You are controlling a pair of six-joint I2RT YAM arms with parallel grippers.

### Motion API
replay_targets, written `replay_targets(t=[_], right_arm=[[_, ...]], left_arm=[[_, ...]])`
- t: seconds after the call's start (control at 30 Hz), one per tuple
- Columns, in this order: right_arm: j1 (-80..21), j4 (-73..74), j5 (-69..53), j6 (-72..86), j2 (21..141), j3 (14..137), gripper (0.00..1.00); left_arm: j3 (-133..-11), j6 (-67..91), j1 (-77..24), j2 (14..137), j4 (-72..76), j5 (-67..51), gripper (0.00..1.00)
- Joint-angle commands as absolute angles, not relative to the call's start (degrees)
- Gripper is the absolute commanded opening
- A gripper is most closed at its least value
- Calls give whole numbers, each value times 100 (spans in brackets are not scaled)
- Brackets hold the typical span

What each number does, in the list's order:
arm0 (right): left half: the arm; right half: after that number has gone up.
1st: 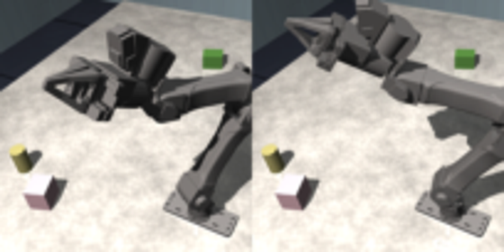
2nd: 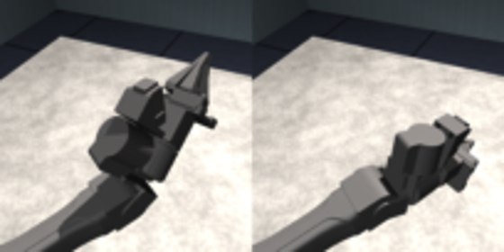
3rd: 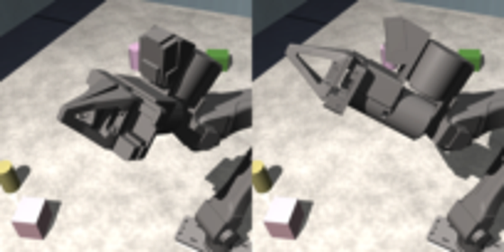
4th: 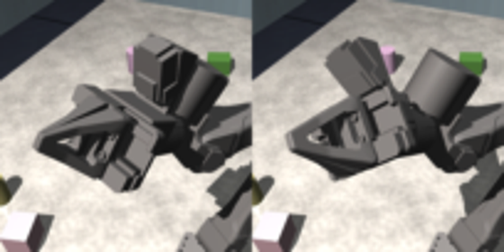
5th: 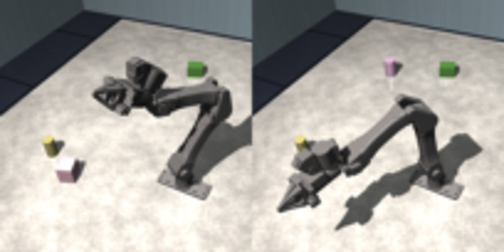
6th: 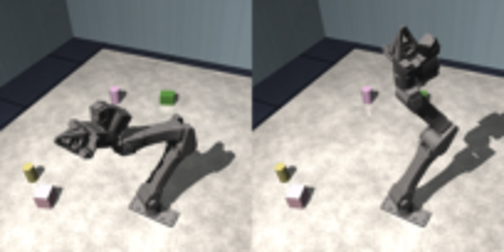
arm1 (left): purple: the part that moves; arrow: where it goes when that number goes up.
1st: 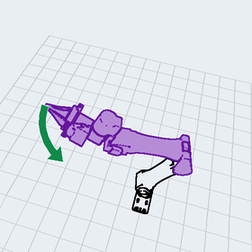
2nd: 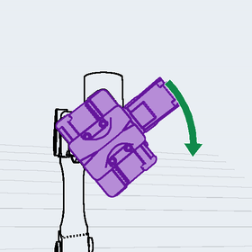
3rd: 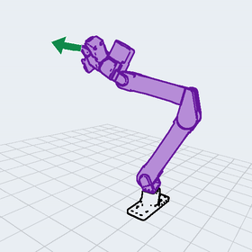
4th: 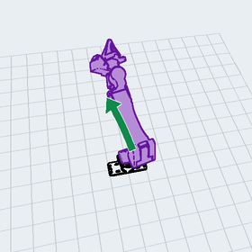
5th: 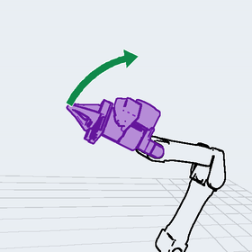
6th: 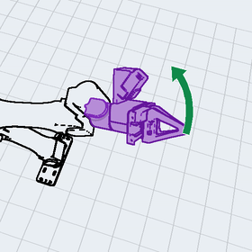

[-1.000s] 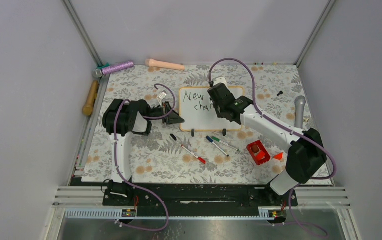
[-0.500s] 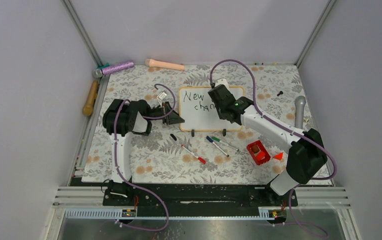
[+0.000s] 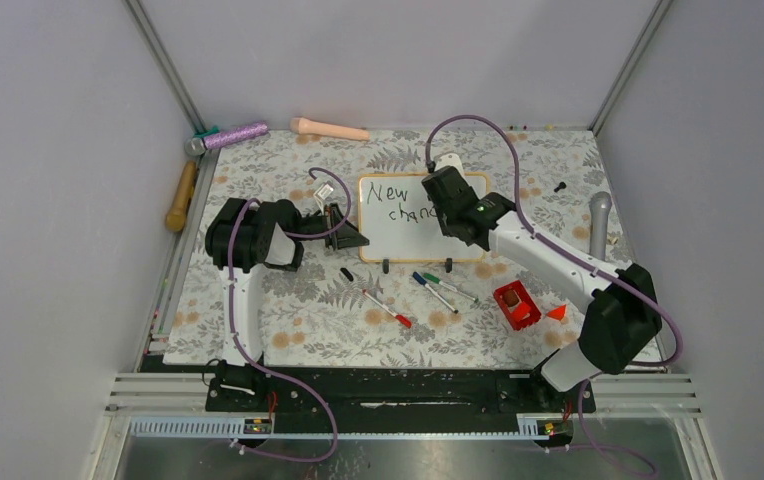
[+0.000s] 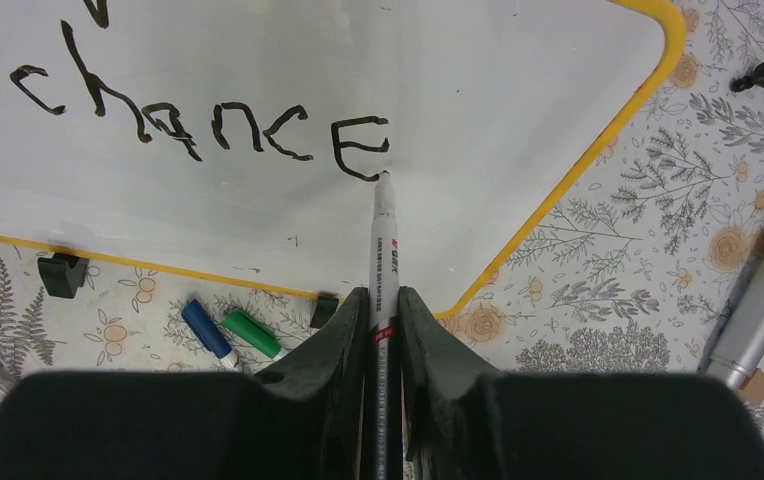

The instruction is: Write a sentence on the whiteboard

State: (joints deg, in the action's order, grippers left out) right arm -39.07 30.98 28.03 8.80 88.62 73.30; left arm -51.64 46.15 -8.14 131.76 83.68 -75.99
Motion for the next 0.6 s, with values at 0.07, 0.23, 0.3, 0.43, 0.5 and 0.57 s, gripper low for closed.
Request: replay_targets(t=[0.07, 0.23, 0.3, 0.43, 0.5, 0.57], right_arm=[[-3857, 2830, 2866, 863, 8495, 7300, 0], [-3858, 2783, 2950, 818, 8629, 7457, 0], [-3852, 2777, 2957, 821, 8707, 7515, 0], [-3857, 2776, 2972, 822, 8801, 7583, 0], [-3856, 2764, 3002, 817, 8831, 7602, 0], [-3852, 2742, 3006, 798, 8858, 7615, 0]], left_arm=[[-5212, 4377, -834, 13316, 8397, -7501, 31], [-5212, 4377, -828, 13321, 8400, -7499, 31], [-5212, 4381, -830, 13317, 8402, -7501, 31], [-5219, 4377, -834, 13326, 8396, -7517, 31], [-5221, 4377, -830, 13329, 8402, -7520, 31], [-5221, 4377, -826, 13324, 8398, -7515, 31]])
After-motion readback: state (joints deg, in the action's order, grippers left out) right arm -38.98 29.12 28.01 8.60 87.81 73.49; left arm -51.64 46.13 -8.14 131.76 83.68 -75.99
